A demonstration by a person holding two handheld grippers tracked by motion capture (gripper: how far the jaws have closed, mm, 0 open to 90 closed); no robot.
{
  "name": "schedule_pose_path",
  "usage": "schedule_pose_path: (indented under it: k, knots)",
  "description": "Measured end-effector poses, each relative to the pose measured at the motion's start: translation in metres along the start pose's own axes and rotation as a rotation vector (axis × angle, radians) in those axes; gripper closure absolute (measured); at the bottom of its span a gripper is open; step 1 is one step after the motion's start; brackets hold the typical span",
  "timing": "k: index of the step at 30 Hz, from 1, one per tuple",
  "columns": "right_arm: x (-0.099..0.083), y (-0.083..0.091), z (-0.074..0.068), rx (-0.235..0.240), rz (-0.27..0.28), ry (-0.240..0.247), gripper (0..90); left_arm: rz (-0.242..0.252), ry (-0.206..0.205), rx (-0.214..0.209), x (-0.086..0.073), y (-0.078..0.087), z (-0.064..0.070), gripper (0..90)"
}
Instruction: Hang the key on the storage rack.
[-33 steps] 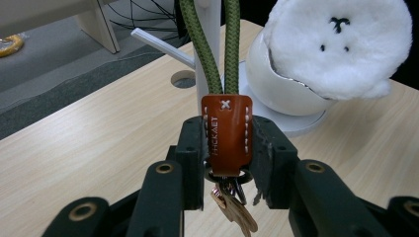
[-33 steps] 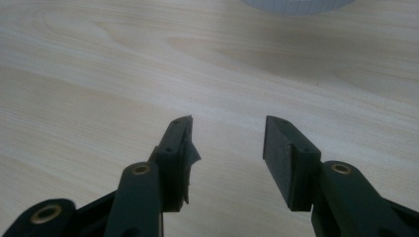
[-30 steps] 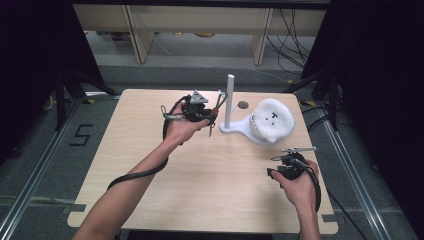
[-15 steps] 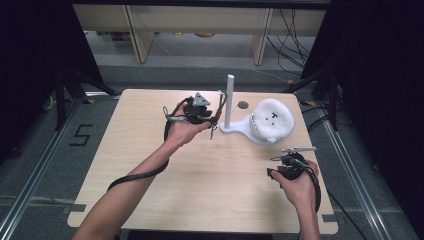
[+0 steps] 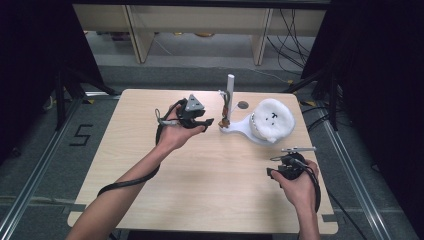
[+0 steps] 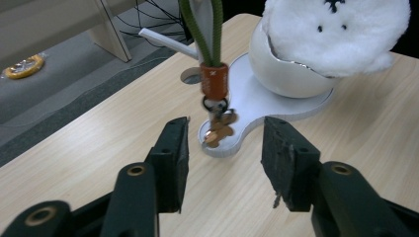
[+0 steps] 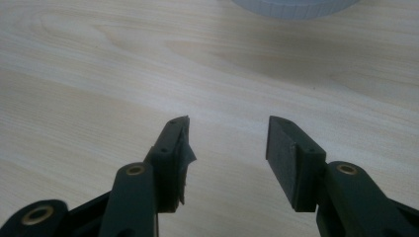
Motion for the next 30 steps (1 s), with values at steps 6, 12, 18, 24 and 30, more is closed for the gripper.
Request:
schedule_pose_path:
  k: [6,12,18,24,30]
  knots:
    - [0.0,-0.001,-0.001,0.01,0.003,-0.004,50.3,-0.005,0.026,0.014,-0.019,0.014,-0.005,44.4]
    - [0.0,-0.001,-0.001,0.0,0.003,-0.014,49.1,-0.024,0.026,0.021,-0.038,0.028,-0.013,41.3]
    - [0.0,-0.002,0.0,0.001,0.004,0.008,48.5,-0.039,0.041,0.036,-0.061,0.041,-0.023,40.8]
    - [-0.001,-0.004,-0.001,0.01,0.0,-0.001,48.2,-0.048,0.063,0.043,-0.082,0.053,-0.027,40.3]
    - [-0.002,-0.005,0.001,0.011,-0.005,0.006,47.9,-0.045,0.114,0.054,-0.112,0.067,-0.03,40.1]
Point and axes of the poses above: each handheld gripper's, and its own axes: y roughly backward along the jaws, x roughly out of its top, z roughly to its right, the point moved 4 cm from there along -y, roughly forward along the jaws, and after that the axes turned 13 degrees about x, right-handed, at the moved point
